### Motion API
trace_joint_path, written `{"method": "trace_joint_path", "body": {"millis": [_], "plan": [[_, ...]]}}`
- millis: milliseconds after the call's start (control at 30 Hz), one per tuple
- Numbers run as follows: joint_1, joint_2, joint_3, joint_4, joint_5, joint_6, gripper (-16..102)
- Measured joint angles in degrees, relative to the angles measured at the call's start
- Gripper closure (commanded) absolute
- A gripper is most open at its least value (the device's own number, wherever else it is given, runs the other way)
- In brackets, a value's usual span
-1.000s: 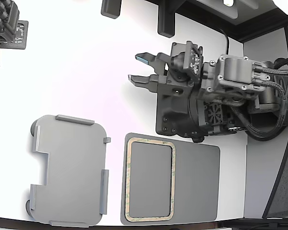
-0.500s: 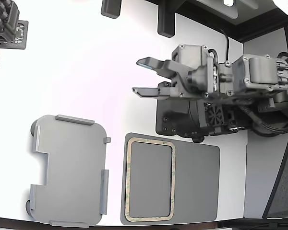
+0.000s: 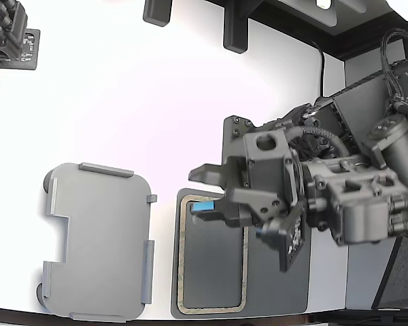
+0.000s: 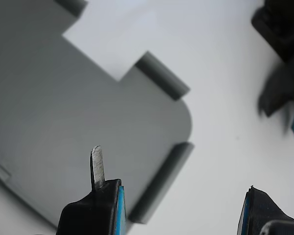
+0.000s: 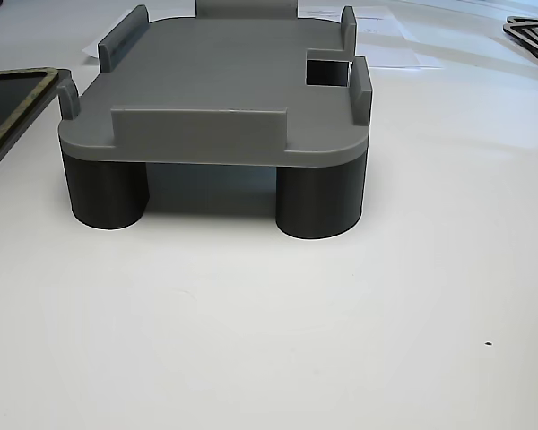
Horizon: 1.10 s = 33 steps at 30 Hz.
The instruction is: Move top rectangular frame to the holder.
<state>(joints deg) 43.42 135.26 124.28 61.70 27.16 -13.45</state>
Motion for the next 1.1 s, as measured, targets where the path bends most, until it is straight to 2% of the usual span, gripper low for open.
{"method": "trace_joint_path", "body": {"millis": [67,133,300,367,433,533,600,667,767,967,1100], "plan": [[4.0,-3.8,-3.3,3.0,1.1,-0.8,-14],[6.9,-7.2,-6.4,5.6,0.1,-3.8,-11],[9.6,-13.3,-11.9,11.1,-9.8,-14.9,-13],[10.0,-14.9,-12.5,12.0,-12.9,-18.8,-5],[10.6,-16.3,-13.1,12.1,-15.3,-22.6,1],[11.4,-18.1,-13.5,12.1,-17.6,-28.1,-5],[11.4,-19.0,-13.7,11.3,-19.3,-31.0,-3],[11.8,-20.0,-13.8,10.2,-19.9,-32.3,1],[12.5,-23.1,-15.3,10.4,-19.4,-33.7,-6],[12.7,-33.4,-21.8,15.8,-18.9,-32.3,-8],[12.7,-40.4,-25.9,18.1,-21.1,-30.1,-12]]}}
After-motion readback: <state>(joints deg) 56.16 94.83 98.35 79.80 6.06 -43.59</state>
